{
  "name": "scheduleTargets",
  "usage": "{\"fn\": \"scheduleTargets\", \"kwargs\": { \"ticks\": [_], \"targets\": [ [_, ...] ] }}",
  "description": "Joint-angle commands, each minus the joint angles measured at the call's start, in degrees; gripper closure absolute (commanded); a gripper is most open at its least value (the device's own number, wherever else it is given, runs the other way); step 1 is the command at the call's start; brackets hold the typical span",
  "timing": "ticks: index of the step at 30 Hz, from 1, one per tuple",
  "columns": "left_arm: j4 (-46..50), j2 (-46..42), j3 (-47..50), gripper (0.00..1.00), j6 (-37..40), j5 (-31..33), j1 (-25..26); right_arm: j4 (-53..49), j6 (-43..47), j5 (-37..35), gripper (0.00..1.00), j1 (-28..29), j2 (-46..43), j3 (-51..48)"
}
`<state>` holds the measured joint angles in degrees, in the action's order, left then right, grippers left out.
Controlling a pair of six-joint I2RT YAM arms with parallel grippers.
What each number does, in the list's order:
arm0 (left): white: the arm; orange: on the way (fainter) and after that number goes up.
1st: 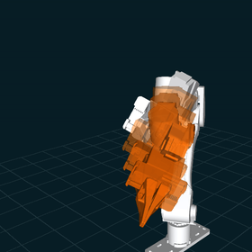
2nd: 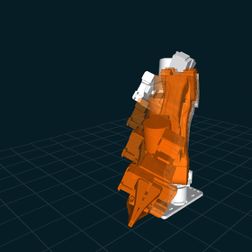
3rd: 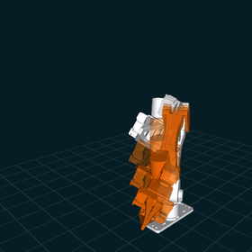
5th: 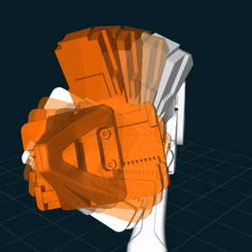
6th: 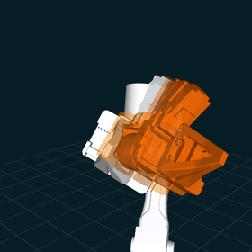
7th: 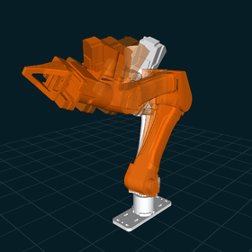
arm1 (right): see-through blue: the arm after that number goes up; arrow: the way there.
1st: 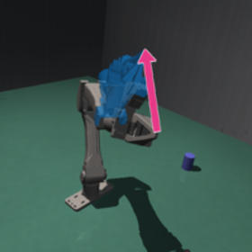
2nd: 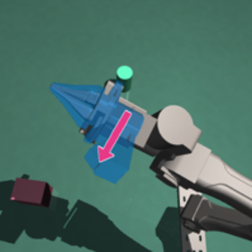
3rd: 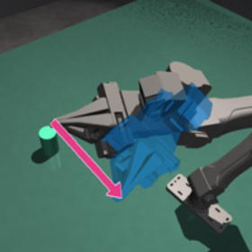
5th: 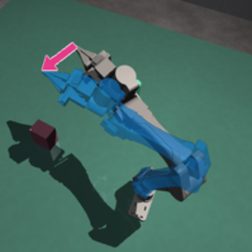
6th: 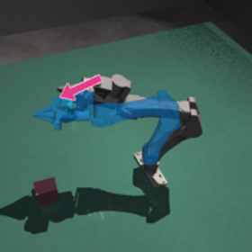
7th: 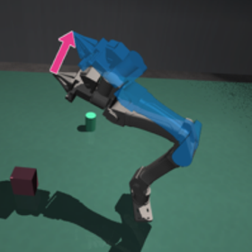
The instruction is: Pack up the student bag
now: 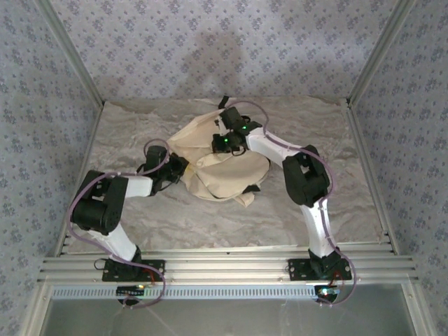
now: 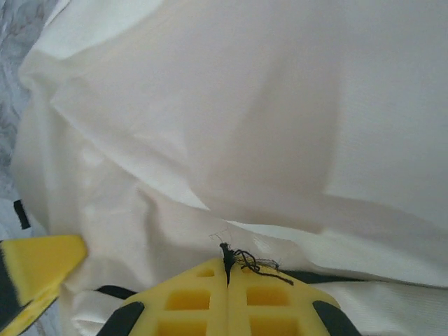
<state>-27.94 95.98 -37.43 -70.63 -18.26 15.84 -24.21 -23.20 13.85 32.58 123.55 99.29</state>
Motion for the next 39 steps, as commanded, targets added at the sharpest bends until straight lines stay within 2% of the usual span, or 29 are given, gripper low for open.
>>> {"fn": "scheduleTargets", "kwargs": {
  "ticks": [1,17,31,35,37,39],
  "targets": [
    [5.78,-2.28,1.27,1.00,3.00,0.38,-1.47,0.31,2.19,-7.07,1.00,-4.40,-3.67,-3.20],
    [12.01,-7.92,2.78,1.00,6.76,0.46,-7.22,0.46,7.36,-18.75,1.00,-15.40,-6.67,-6.33],
    [14.25,-10.59,2.23,1.00,8.61,-1.03,-11.61,4.57,11.84,-19.61,1.00,-16.69,-8.22,-9.59],
    [15.79,-12.10,2.41,1.00,10.25,-2.52,-13.68,9.35,12.88,-15.57,1.00,-18.74,-5.73,-10.75],
    [16.93,-12.32,1.75,1.00,11.72,-3.98,-14.22,8.56,11.78,-12.80,1.00,-18.81,-4.60,-10.05],
    [19.04,-12.31,-0.36,0.81,14.07,-6.35,-14.08,8.75,11.21,-10.59,1.00,-17.66,-5.24,-10.97]
  ]
}}
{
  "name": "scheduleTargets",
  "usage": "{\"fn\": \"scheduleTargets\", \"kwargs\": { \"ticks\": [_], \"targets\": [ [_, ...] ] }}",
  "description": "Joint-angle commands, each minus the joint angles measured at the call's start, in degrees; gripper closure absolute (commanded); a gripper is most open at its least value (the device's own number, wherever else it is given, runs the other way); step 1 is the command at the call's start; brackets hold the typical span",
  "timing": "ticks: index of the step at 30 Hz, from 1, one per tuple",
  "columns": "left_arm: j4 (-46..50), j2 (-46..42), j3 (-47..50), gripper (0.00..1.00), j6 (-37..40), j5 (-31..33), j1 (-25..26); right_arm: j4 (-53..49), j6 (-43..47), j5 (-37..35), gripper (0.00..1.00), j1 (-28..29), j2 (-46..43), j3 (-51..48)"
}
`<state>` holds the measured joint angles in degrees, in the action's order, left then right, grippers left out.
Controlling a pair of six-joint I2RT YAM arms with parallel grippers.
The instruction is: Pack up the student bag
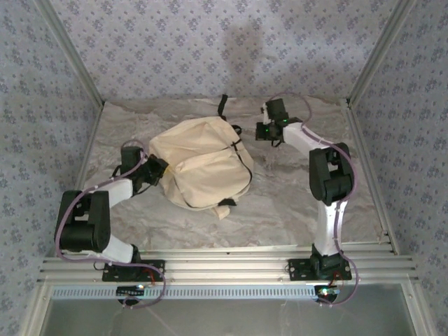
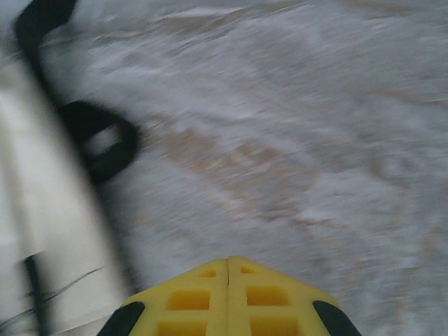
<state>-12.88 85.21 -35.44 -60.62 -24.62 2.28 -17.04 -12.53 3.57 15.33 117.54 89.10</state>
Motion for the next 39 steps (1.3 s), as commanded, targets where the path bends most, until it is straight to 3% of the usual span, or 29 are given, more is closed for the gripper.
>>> {"fn": "scheduleTargets", "kwargs": {
  "ticks": [1,5,10,13,14,17,23,32,39],
  "targets": [
    [5.98,-1.69,-3.98,0.68,5.32,-0.95,-0.38,2.13,-0.16,0.82,1.00,0.52,-0.02,-1.74],
    [13.00,-3.96,-10.04,0.43,10.35,-0.16,1.93,3.27,-5.29,6.01,1.00,4.03,-3.86,-5.41],
    [26.75,-4.12,-21.28,0.35,21.51,5.95,8.77,3.87,-7.96,7.26,1.00,7.59,-7.04,-7.68],
    [29.65,-2.29,-25.66,0.29,24.27,7.63,12.11,2.81,-10.05,7.03,1.00,8.27,-7.74,-7.32],
    [30.21,-1.55,-26.87,0.29,24.74,8.03,12.90,2.16,-11.07,6.54,0.95,8.54,-7.99,-7.14],
    [32.68,0.00,-29.85,0.25,25.92,11.11,14.39,2.00,-12.49,4.97,0.62,9.67,-9.28,-7.62],
    [37.82,-1.95,-32.69,0.20,31.11,21.25,14.76,4.73,-15.84,5.06,0.45,8.37,-9.64,-8.16],
    [38.20,8.52,-40.18,0.21,39.20,18.70,20.93,6.72,-17.08,11.24,0.43,6.73,-1.21,-0.36],
    [40.79,20.13,-46.74,0.23,41.52,20.05,24.74,8.23,-19.45,14.42,0.49,7.04,4.37,3.16]
  ]
}}
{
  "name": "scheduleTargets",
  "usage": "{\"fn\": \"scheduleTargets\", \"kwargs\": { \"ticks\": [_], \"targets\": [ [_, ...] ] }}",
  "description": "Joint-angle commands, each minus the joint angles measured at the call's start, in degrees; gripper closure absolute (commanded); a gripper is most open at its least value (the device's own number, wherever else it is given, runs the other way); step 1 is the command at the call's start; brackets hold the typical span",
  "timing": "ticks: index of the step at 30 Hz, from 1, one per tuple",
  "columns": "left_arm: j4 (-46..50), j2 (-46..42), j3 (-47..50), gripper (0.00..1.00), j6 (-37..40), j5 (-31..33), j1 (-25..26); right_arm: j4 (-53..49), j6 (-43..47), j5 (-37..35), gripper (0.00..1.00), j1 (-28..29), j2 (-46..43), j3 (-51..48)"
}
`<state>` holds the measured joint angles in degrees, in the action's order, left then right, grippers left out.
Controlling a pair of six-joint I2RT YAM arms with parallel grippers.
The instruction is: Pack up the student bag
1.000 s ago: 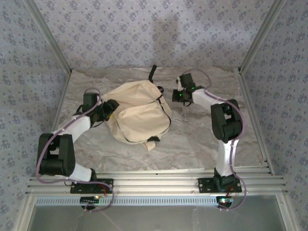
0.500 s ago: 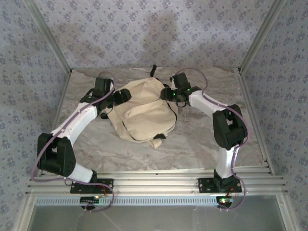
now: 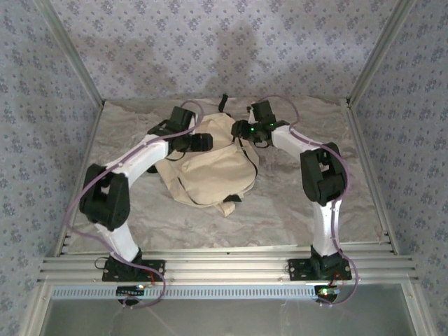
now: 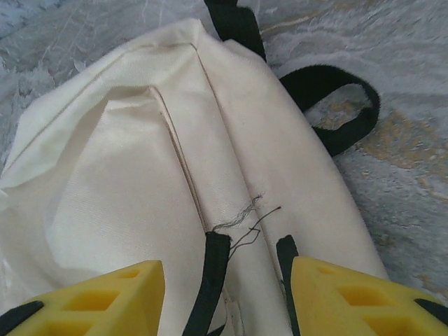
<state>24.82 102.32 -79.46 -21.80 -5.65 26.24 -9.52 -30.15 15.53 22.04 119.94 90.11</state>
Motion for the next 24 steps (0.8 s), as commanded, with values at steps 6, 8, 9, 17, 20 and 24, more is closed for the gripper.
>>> {"fn": "scheduleTargets", "kwargs": {
  "ticks": [6,8,9,17,20,24],
  "targets": [
    [4.38,8.74,-2.62,0.30,2.92,1.12,2.12,2.20,-3.08,5.55,0.64,0.29,4.48,2.42],
    [4.20,9.91,-1.32,0.36,2.73,1.58,1.98,2.10,-3.09,6.15,0.81,0.18,4.91,2.71],
    [3.89,10.45,-0.45,0.41,2.62,1.96,1.97,2.05,-3.09,6.26,0.92,-0.04,4.95,2.65],
    [1.89,11.67,4.98,0.79,1.33,3.45,0.00,2.48,-2.35,2.83,1.00,-3.53,3.28,-0.36],
    [1.60,11.07,5.74,0.80,1.00,3.48,-0.72,1.66,-1.67,1.61,1.00,-4.37,2.73,-0.59],
    [1.46,10.29,6.03,0.80,0.88,3.47,-1.20,1.01,-0.59,0.36,1.00,-4.32,1.45,-0.82]
  ]
}}
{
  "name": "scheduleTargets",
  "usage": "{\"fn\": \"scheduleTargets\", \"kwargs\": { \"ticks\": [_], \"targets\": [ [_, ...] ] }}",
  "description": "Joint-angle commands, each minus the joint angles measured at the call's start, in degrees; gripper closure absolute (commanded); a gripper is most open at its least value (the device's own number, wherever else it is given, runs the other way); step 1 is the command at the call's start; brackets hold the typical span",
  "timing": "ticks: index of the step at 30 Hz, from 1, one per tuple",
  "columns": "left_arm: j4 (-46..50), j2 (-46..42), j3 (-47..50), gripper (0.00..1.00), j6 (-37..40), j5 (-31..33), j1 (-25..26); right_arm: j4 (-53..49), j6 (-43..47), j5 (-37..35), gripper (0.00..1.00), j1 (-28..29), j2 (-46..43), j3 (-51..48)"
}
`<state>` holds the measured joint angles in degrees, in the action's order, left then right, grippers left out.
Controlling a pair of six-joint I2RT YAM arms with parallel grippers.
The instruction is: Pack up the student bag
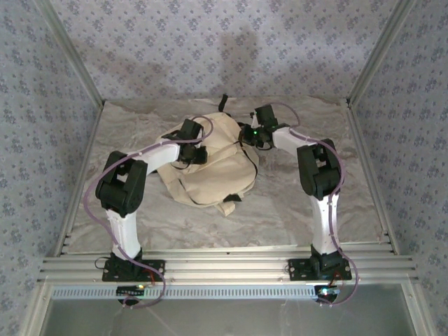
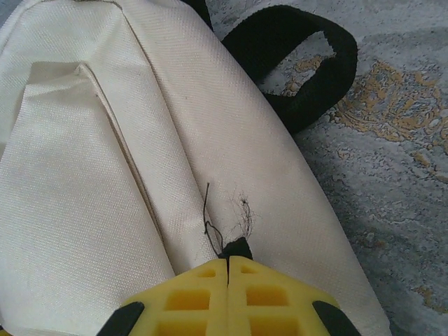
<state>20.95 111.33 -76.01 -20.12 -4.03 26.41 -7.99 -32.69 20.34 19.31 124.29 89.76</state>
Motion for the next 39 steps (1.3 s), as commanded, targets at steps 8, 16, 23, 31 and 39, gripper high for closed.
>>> {"fn": "scheduleTargets", "kwargs": {
  "ticks": [8,16,23,31,39],
  "targets": [
    [6.68,-3.35,0.67,0.54,-1.75,-1.22,-1.29,-3.87,5.69,-3.41,0.48,-2.37,-6.17,-0.45],
    [7.44,-16.43,-0.08,0.17,-0.85,5.97,-1.62,-11.23,15.51,-11.04,0.21,-6.39,-20.40,-10.59],
    [0.37,-28.59,11.83,0.03,2.06,24.79,-6.20,-10.12,23.05,-31.19,0.17,-12.57,-35.73,-30.54],
    [-12.80,-33.37,29.02,0.03,1.13,47.67,-14.86,20.47,27.15,-34.52,0.17,-19.08,-42.44,-51.90],
    [-44.50,-34.61,45.59,0.03,13.82,38.57,-19.57,36.44,30.22,-44.19,0.17,-16.67,-36.46,-56.25]
  ]
}}
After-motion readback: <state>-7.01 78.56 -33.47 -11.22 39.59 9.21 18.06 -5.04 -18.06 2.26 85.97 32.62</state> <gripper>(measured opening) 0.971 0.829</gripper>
